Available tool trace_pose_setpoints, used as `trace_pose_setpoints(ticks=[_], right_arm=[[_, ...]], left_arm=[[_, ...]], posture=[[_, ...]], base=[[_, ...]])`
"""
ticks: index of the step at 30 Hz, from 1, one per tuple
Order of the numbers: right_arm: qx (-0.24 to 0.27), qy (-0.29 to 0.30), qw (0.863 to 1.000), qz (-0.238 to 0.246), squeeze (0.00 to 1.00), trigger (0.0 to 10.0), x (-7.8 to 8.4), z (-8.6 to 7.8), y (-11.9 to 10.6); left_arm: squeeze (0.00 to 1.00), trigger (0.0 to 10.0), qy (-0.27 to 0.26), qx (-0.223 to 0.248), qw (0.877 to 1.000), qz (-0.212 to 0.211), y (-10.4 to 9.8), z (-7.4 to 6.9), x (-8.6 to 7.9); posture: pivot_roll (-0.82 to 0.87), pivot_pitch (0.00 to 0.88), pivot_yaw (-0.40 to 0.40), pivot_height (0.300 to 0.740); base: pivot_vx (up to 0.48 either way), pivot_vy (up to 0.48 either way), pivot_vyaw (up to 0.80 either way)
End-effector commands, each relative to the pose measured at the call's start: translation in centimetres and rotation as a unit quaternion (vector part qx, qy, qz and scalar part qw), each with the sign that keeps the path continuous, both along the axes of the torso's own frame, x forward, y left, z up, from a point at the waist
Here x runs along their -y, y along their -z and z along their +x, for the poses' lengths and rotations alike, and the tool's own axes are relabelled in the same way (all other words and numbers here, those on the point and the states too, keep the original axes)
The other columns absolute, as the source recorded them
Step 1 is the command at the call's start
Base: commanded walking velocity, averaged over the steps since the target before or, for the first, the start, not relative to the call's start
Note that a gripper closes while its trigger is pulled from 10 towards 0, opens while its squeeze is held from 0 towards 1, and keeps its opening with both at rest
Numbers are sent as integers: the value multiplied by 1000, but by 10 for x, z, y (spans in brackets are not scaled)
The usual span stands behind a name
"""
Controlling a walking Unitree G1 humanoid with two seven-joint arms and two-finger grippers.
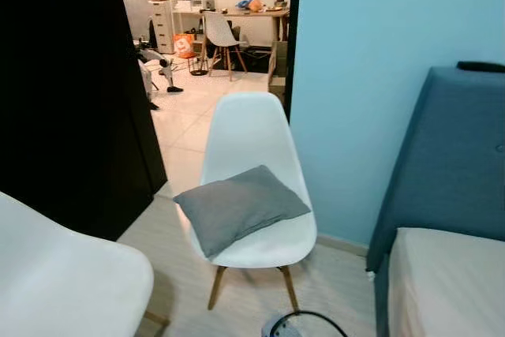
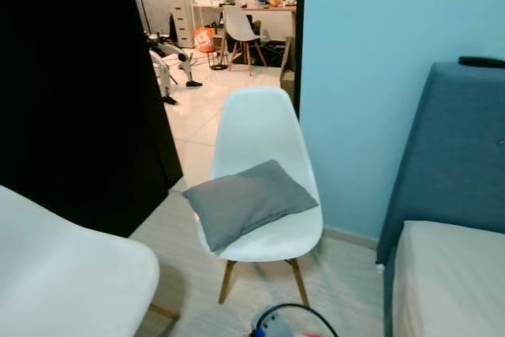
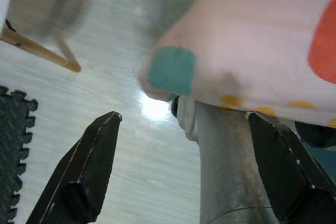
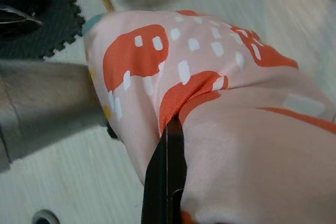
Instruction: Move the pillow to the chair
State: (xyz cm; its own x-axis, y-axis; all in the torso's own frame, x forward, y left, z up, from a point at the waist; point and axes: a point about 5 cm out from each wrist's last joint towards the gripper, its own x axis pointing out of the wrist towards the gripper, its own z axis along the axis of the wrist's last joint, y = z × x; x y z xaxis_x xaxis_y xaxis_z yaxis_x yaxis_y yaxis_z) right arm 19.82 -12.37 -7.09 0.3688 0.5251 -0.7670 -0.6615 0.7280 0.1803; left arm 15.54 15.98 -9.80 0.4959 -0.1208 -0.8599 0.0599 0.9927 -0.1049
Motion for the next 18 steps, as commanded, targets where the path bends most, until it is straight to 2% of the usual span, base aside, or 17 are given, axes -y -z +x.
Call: trace_pose_setpoints(ticks=[1, 18], right_arm=[[-20, 14, 1000, 1, 0, 10000, 4, -7, 4], [-16, 15, 1000, 4, 0, 10000, 1, -7, 4]], left_arm=[[0, 10000, 5, -1, 1000, 1, 0, 1, 1], [0, 10000, 6, 1, 1000, 0, -1, 3, 1]], posture=[[-103, 24, -2, 730], [-97, 26, 8, 730]], base=[[0, 0, 763], [0, 0, 763]])
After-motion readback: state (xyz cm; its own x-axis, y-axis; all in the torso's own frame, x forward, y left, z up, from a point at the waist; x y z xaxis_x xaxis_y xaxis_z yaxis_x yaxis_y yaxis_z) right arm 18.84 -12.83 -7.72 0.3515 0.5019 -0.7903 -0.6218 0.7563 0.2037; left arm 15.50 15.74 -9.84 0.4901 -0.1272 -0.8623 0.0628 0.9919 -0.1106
